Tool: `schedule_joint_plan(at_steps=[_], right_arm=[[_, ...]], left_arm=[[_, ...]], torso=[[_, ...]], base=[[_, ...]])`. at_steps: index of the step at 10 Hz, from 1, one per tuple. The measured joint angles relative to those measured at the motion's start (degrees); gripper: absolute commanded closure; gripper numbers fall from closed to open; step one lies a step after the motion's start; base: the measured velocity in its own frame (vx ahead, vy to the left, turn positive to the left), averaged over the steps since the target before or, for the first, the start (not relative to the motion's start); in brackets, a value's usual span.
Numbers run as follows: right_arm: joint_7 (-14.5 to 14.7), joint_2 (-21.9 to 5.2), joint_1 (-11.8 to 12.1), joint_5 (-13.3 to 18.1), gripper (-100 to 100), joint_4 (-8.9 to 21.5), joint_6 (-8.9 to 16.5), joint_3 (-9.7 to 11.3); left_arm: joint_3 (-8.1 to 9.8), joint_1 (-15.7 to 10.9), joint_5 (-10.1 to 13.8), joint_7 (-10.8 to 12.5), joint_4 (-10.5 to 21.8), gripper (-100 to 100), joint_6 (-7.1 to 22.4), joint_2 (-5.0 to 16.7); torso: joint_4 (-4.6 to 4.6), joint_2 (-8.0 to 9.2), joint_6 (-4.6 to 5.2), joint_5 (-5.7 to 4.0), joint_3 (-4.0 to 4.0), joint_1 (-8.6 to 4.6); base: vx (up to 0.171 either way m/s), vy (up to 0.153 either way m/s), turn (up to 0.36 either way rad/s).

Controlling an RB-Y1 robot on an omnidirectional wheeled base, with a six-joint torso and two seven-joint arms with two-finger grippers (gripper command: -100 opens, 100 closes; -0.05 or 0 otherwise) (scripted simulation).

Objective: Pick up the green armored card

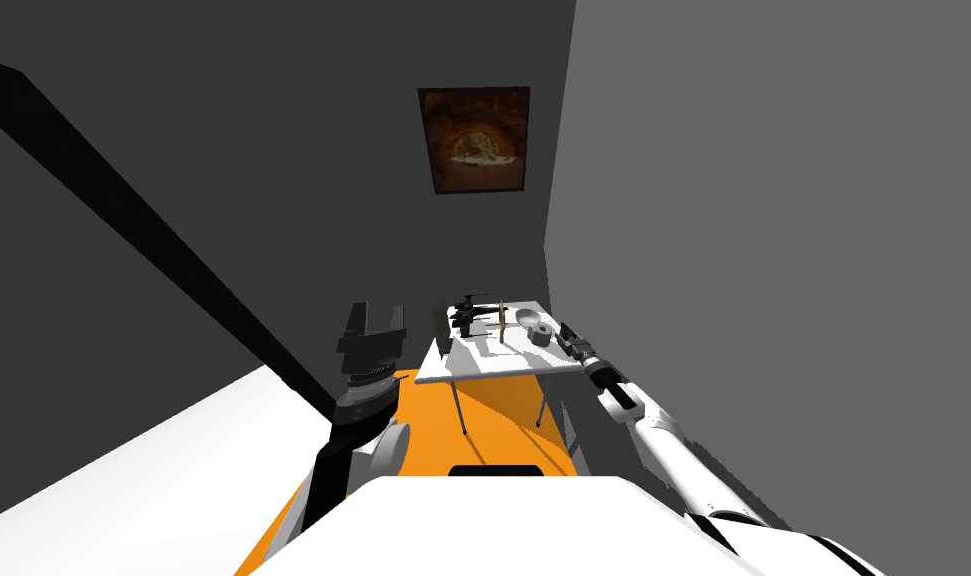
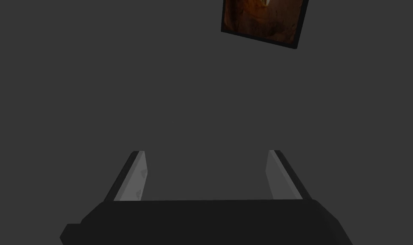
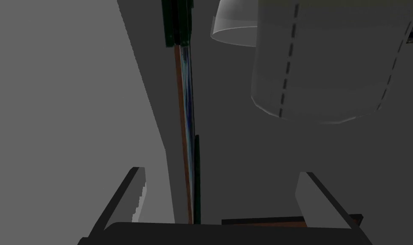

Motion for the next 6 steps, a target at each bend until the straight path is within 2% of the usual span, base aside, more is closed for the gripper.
schedule_joint_plan(at_steps=[1, 2, 4, 6], right_arm=[[0.18, -0.02, -0.56, -0.13, -100, 1.37, -0.18, 0.14], [0.65, -0.95, -3.26, -0.92, -100, 4.90, -1.53, 0.85], [0.86, -2.34, -5.18, -2.22, -100, 7.37, -2.37, 2.32], [1.47, -3.79, -8.62, -3.59, -100, 12.31, -4.33, 3.68]], left_arm=[[0.00, 0.00, 0.00, 0.00, 0.00, 0, 0.00, 0.00], [0.00, 0.00, 0.00, 0.00, 0.00, 0, 0.00, 0.00], [0.00, 0.00, 0.00, 0.00, 0.00, 0, 0.00, 0.00], [0.00, 0.00, 0.00, 0.00, 0.00, 0, 0.00, 0.00]], torso=[[-0.01, -0.01, 0.01, -0.02, -0.01, -0.09], [0.00, -0.02, 0.02, -0.01, -0.01, -0.07], [0.00, 0.01, 0.03, 0.00, 0.00, 0.01], [0.00, 0.01, 0.02, 0.00, 0.01, 0.01]], base=[[-0.004, 0.029, -0.103], [-0.005, 0.034, -0.089], [-0.007, 0.049, -0.112], [-0.010, 0.044, -0.091]])
